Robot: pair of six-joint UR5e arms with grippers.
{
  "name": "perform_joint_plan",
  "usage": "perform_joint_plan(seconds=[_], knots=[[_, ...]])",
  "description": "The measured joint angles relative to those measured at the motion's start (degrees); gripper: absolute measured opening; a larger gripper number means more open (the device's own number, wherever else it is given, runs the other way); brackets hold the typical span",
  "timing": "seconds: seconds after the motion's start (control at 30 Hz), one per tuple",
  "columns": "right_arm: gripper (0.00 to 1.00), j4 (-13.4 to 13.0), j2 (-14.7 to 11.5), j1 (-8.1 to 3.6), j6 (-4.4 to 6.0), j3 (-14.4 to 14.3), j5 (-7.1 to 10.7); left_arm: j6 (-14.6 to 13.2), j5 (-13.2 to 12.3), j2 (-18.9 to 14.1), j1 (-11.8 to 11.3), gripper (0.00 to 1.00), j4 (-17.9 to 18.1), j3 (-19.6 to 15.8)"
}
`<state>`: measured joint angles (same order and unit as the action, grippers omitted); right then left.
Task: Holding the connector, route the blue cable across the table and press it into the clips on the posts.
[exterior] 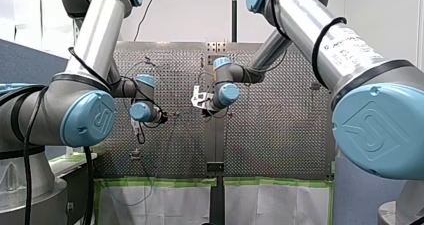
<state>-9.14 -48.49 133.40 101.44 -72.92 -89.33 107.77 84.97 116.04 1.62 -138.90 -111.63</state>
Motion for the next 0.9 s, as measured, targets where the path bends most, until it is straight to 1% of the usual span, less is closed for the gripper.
perform_joint_plan(seconds=[0.2, 0.37, 0.53, 0.57, 0.6, 0.63, 0.67, 0.7, 0.73, 0.77, 0.8, 0.83, 0.87, 0.9], knots=[[0.00, -0.33, 0.07, -1.09, 0.06, 0.00, 0.90, 0.05, -0.18, 0.25, -0.38, 0.00, -0.81, 2.36], [0.00, -1.04, 0.09, -2.11, 0.48, 0.00, 1.61, 0.03, -0.20, 0.26, -0.84, 0.00, -1.84, 3.99], [0.00, -1.21, 0.10, -2.51, 0.46, 0.00, 1.85, -0.11, -0.20, 0.27, -1.40, 0.00, -2.46, 4.51], [0.00, -1.22, 0.10, -2.55, 0.43, 0.00, 1.89, -0.20, -0.19, 0.27, -1.51, 0.11, -2.64, 4.55], [0.00, -1.23, 0.10, -2.57, 0.41, 0.00, 1.91, -0.35, -0.17, 0.27, -1.59, 0.11, -2.84, 4.55], [0.00, -1.23, 0.10, -2.59, 0.40, 0.01, 1.92, -0.58, -0.10, 0.27, -1.67, 0.20, -3.13, 4.54], [0.00, -1.24, 0.10, -2.59, 0.39, 0.01, 1.93, -0.96, 0.08, 0.27, -1.74, 0.32, -3.58, 4.53], [0.00, -1.23, 0.10, -2.59, 0.38, 0.01, 1.94, -1.27, 0.34, 0.27, -1.77, 0.32, -3.95, 4.53], [0.00, -1.24, 0.10, -2.58, 0.38, 0.01, 1.94, -1.57, 0.70, 0.27, -1.77, 0.52, -4.35, 4.53], [0.00, -1.24, 0.10, -2.58, 0.37, 0.00, 1.95, -1.97, 1.26, 0.26, -1.75, 0.67, -4.96, 4.52], [0.00, -1.24, 0.09, -2.58, 0.37, 0.01, 1.97, -2.28, 1.75, 0.25, -1.72, 0.67, -5.45, 4.53], [0.00, -1.24, 0.09, -2.58, 0.36, 0.01, 1.99, -2.61, 2.28, 0.24, -1.69, 0.93, -5.93, 4.54], [0.00, -1.24, 0.10, -2.57, 0.35, 0.01, 2.04, -2.97, 2.83, 0.24, -1.65, 1.00, -6.57, 4.53], [0.00, -1.24, 0.10, -2.57, 0.35, 0.00, 2.08, -3.17, 3.07, 0.23, -1.62, 1.00, -6.95, 4.53]])
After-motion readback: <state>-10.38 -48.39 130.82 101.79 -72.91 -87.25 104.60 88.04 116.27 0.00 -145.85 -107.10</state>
